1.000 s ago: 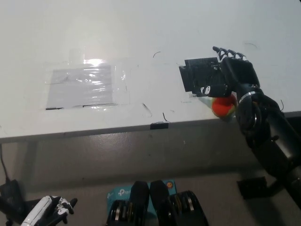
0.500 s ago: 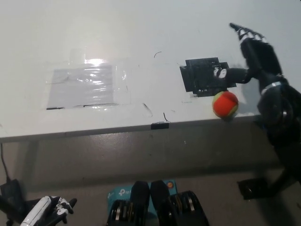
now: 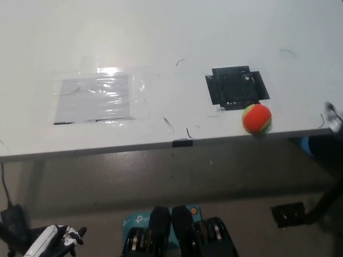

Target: The robot uses right hand to squeeze a small tennis ball placed on the black area of the table

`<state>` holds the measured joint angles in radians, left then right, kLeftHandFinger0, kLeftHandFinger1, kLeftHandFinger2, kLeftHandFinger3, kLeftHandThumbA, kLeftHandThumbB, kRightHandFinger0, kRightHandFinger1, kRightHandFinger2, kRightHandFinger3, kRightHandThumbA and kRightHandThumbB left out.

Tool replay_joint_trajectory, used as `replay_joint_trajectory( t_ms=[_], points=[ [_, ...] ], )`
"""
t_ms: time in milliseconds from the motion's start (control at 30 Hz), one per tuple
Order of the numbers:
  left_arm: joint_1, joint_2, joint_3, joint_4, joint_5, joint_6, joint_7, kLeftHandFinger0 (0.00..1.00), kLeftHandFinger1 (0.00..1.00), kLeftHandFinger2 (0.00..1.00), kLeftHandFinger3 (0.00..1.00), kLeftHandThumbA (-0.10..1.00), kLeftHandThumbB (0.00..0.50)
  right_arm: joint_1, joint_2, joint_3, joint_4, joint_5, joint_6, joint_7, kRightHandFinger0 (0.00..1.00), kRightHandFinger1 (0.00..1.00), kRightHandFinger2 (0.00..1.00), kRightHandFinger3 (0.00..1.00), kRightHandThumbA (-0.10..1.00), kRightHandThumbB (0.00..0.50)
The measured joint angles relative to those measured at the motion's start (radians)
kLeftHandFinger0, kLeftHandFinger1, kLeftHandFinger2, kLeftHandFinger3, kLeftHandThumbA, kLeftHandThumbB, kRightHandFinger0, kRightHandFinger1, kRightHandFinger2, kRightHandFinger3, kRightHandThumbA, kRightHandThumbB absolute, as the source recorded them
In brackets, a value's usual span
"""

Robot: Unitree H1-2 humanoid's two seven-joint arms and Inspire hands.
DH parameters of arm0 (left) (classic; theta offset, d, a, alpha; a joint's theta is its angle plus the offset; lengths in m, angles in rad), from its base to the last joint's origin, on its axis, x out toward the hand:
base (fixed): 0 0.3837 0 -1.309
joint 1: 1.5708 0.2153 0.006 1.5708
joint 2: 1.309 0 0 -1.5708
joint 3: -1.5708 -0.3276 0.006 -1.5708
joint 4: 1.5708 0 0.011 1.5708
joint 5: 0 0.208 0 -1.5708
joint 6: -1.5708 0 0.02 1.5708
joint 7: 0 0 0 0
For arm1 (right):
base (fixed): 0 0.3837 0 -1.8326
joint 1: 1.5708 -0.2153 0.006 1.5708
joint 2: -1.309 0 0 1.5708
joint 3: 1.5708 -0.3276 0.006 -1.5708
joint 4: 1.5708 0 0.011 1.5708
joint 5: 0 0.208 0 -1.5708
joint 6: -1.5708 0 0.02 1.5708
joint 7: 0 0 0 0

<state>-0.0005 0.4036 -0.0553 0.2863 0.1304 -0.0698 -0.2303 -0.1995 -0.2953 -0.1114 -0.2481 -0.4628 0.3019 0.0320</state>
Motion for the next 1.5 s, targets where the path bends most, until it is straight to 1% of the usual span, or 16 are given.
replay_joint_trajectory(
  t_ms=[100, 167, 300, 367, 500, 567, 600, 733, 800, 867, 933, 1067, 1100, 1300, 1433, 1500],
  points=[
    [0.0, -0.001, 0.0, 0.001, 0.0, 0.001, 0.0, 0.16, 0.11, 0.27, 0.36, 0.73, 0.46, 0.109, 0.048, -0.047, 0.018, 0.036, -0.05, -0.027, 0.26, 0.37, 0.6, 0.84, 0.15, 0.076],
    [-0.001, -0.002, -0.001, 0.002, 0.001, 0.001, 0.0, 0.17, 0.12, 0.29, 0.37, 0.73, 0.454, 0.158, 0.08, -0.065, 0.042, 0.057, -0.081, -0.038, 0.27, 0.37, 0.57, 0.82, 0.13, 0.07],
    [-0.001, -0.005, -0.002, 0.002, 0.001, 0.002, 0.0, 0.17, 0.12, 0.28, 0.35, 0.7, 0.456, 0.228, 0.137, -0.099, 0.114, 0.106, -0.141, -0.056, 0.27, 0.36, 0.51, 0.85, 0.26, 0.091],
    [-0.001, -0.006, -0.002, 0.002, 0.001, 0.003, 0.0, 0.17, 0.11, 0.27, 0.34, 0.67, 0.437, 0.25, 0.168, -0.125, 0.168, 0.141, -0.175, -0.063, 0.25, 0.34, 0.49, 0.83, 0.26, 0.091],
    [-0.001, -0.009, -0.002, 0.01, 0.001, 0.002, 0.0, 0.17, 0.12, 0.29, 0.35, 0.73, 0.469, 0.275, 0.224, -0.172, 0.288, 0.202, -0.24, -0.076, 0.27, 0.35, 0.51, 0.88, 0.25, 0.075],
    [-0.001, -0.009, -0.001, 0.016, 0.001, 0.002, 0.0, 0.13, 0.1, 0.27, 0.35, 0.73, 0.453, 0.281, 0.238, -0.196, 0.36, 0.239, -0.274, -0.078, 0.3, 0.35, 0.48, 0.89, 0.32, 0.104],
    [-0.001, -0.009, -0.001, 0.018, 0.001, 0.002, 0.0, 0.12, 0.08, 0.26, 0.36, 0.71, 0.461, 0.281, 0.242, -0.205, 0.387, 0.253, -0.286, -0.078, 0.2, 0.27, 0.43, 0.84, 0.24, 0.091],
    [0.0, -0.009, 0.001, 0.017, 0.001, 0.004, 0.0, 0.15, 0.1, 0.26, 0.35, 0.71, 0.475, 0.28, 0.258, -0.245, 0.441, 0.333, -0.296, -0.078, 0.14, 0.22, 0.38, 0.79, 0.28, 0.113],
    [-0.001, -0.009, 0.002, 0.014, 0.0, 0.005, 0.0, 0.17, 0.1, 0.25, 0.35, 0.71, 0.478, 0.276, 0.258, -0.246, 0.442, 0.362, -0.302, -0.077, 0.15, 0.22, 0.37, 0.77, 0.3, 0.12],
    [0.0, -0.009, 0.003, 0.014, 0.0, 0.005, 0.0, 0.08, 0.07, 0.26, 0.39, 0.74, 0.466, 0.273, 0.257, -0.241, 0.441, 0.379, -0.307, -0.076, 0.12, 0.2, 0.38, 0.77, 0.31, 0.143],
    [0.0, -0.009, 0.003, 0.015, 0.0, 0.004, 0.0, 0.07, 0.06, 0.25, 0.37, 0.72, 0.451, 0.271, 0.253, -0.227, 0.44, 0.385, -0.313, -0.075, 0.12, 0.19, 0.39, 0.81, 0.31, 0.127],
    [-0.001, -0.009, 0.004, 0.019, -0.003, 0.002, 0.0, 0.11, 0.07, 0.25, 0.33, 0.71, 0.465, 0.271, 0.228, -0.177, 0.441, 0.373, -0.339, -0.078, 0.17, 0.23, 0.4, 0.83, 0.35, 0.135],
    [-0.001, -0.009, 0.004, 0.019, -0.003, 0.002, 0.0, 0.11, 0.08, 0.25, 0.34, 0.71, 0.458, 0.271, 0.218, -0.161, 0.441, 0.364, -0.344, -0.079, 0.17, 0.22, 0.39, 0.8, 0.28, 0.125],
    [-0.001, -0.009, 0.003, 0.016, -0.003, 0.003, 0.0, 0.05, 0.06, 0.24, 0.37, 0.72, 0.458, 0.279, 0.139, -0.03, 0.444, 0.278, -0.367, -0.085, 0.2, 0.23, 0.38, 0.74, 0.29, 0.153],
    [-0.001, -0.009, 0.003, 0.016, -0.003, 0.004, 0.0, 0.09, 0.07, 0.26, 0.33, 0.72, 0.458, 0.279, 0.102, 0.031, 0.448, 0.233, -0.369, -0.088, 0.22, 0.24, 0.4, 0.77, 0.18, 0.12],
    [-0.001, -0.009, 0.004, 0.015, -0.003, 0.005, 0.0, 0.06, 0.06, 0.24, 0.32, 0.72, 0.46, 0.279, 0.089, 0.054, 0.448, 0.209, -0.369, -0.091, 0.21, 0.23, 0.38, 0.76, 0.16, 0.129]
  ],
)
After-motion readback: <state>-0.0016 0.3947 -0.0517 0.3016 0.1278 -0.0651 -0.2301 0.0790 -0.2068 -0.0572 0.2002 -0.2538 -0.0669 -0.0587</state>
